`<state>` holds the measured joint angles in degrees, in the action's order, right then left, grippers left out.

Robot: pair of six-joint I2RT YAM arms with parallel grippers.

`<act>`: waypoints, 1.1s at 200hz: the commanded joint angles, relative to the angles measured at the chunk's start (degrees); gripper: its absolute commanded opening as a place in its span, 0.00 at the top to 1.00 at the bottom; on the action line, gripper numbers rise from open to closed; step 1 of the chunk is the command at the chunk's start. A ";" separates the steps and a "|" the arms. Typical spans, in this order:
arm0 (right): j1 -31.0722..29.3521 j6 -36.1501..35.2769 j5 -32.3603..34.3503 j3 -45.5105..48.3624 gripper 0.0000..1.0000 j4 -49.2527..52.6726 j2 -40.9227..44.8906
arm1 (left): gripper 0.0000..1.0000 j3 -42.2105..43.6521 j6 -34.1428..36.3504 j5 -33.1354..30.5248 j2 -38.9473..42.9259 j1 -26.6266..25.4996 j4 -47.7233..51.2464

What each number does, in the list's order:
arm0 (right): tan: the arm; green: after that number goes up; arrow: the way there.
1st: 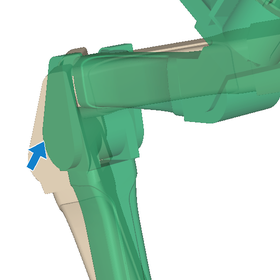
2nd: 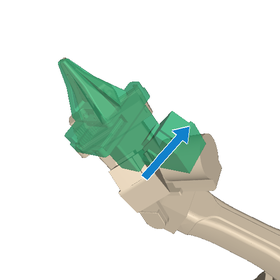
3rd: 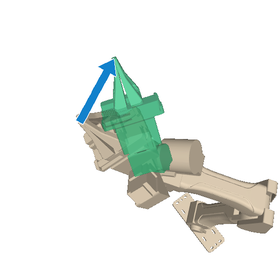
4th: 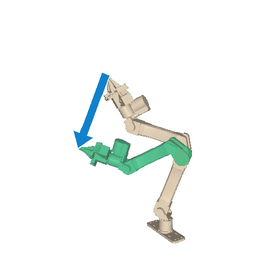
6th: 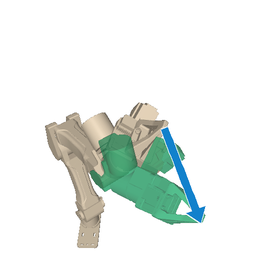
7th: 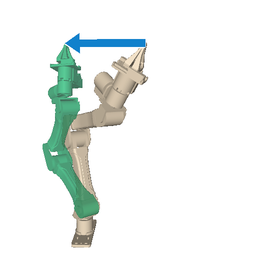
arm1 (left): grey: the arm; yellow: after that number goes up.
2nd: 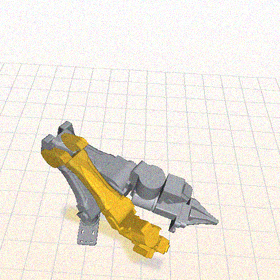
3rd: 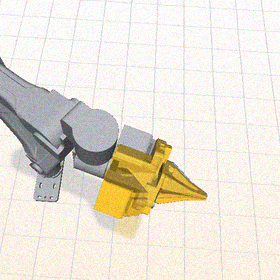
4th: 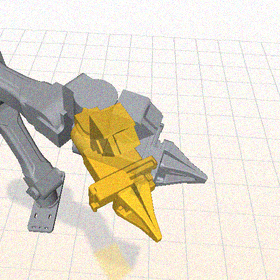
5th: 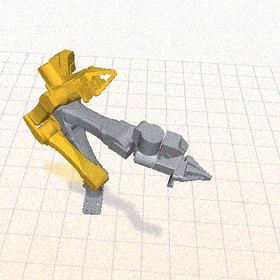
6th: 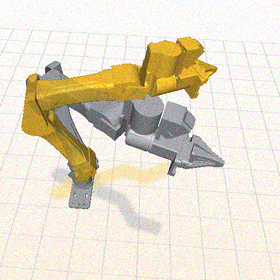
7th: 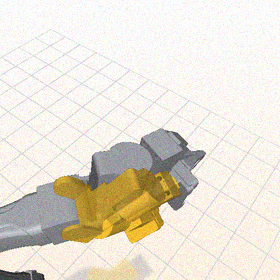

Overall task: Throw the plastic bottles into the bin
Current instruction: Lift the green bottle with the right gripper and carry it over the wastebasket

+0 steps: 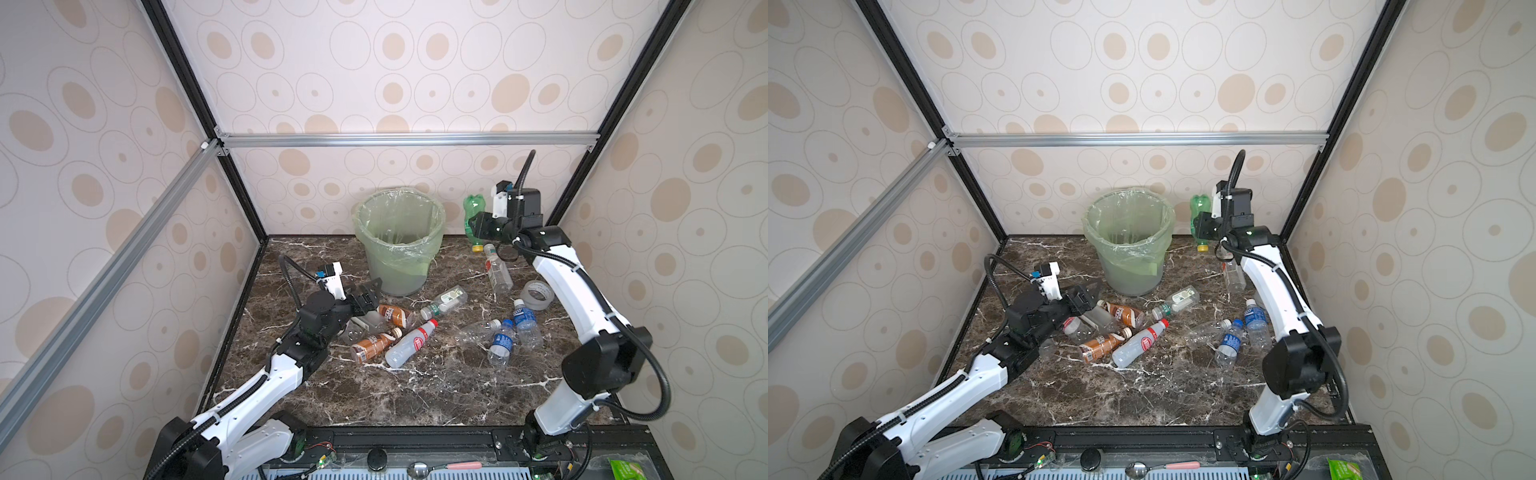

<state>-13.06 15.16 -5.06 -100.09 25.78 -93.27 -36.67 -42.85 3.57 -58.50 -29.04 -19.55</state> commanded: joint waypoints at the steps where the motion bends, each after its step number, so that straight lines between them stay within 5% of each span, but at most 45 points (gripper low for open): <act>1: -2.65 0.46 2.91 4.40 0.62 -11.74 7.78 | 0.01 -4.37 3.52 -3.76 1.51 -0.57 4.92; 40: -5.43 1.26 6.56 10.49 0.62 -27.95 17.82 | 0.01 -4.13 3.86 -5.39 3.96 -0.58 4.68; 69: -6.53 2.48 7.83 8.65 0.62 -30.70 18.13 | 0.01 -3.12 2.98 -5.22 5.06 -0.56 4.18; 98: -7.91 4.81 5.86 2.71 0.62 -26.19 11.01 | 0.01 -2.64 3.03 -6.02 5.83 -0.53 5.20; 129: -11.33 3.83 5.07 -12.22 0.60 -9.66 -6.57 | 0.01 -2.24 2.54 -6.63 6.33 -0.55 7.50; 154: -12.31 3.27 -0.33 -28.46 0.36 5.55 -19.29 | 0.01 -1.84 2.50 -7.77 7.51 -0.57 9.85; 176: -15.21 -0.40 5.43 -28.14 0.15 3.56 -17.87 | 0.01 -1.05 3.14 -9.59 9.09 -0.63 11.12; 220: -16.06 -1.79 5.94 -30.93 0.00 4.95 -16.01 | 0.01 0.25 3.05 -12.06 11.08 -0.55 12.59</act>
<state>-29.04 14.98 -0.16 -126.15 29.56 -114.15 -36.97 -40.60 -5.65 -48.71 -29.10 -8.62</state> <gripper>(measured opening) 0.992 0.988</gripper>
